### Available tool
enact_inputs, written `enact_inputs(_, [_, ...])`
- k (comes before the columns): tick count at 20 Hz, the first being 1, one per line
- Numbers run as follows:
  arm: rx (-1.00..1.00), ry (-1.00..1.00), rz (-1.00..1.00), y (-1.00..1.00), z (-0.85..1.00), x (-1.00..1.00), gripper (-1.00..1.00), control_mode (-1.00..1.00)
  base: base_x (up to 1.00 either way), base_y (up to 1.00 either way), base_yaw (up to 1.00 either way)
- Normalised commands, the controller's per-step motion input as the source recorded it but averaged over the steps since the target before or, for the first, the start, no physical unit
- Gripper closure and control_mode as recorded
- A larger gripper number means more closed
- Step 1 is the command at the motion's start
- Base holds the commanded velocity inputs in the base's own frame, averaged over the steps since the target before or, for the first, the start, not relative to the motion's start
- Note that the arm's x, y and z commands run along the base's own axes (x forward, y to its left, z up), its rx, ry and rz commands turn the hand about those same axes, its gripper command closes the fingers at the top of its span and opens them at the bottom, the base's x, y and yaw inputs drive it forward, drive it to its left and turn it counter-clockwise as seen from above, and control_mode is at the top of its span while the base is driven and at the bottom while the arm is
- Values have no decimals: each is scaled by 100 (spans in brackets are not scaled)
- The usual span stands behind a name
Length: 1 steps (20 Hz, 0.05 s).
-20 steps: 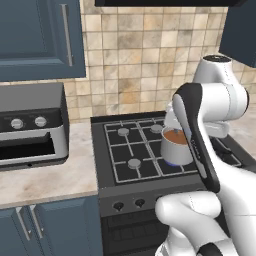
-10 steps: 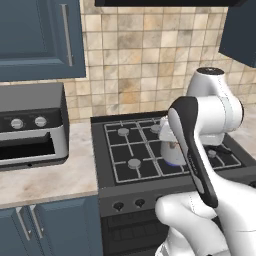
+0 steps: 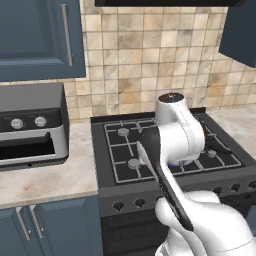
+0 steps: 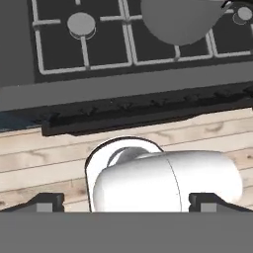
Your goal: Pick up the sugar cube(s) and place them in the saucepan with hot chocolate.
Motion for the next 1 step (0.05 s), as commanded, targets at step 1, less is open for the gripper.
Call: enact_inputs(1, [-9, 3, 6, 59, -34, 0, -100, -100, 0, 0, 0])
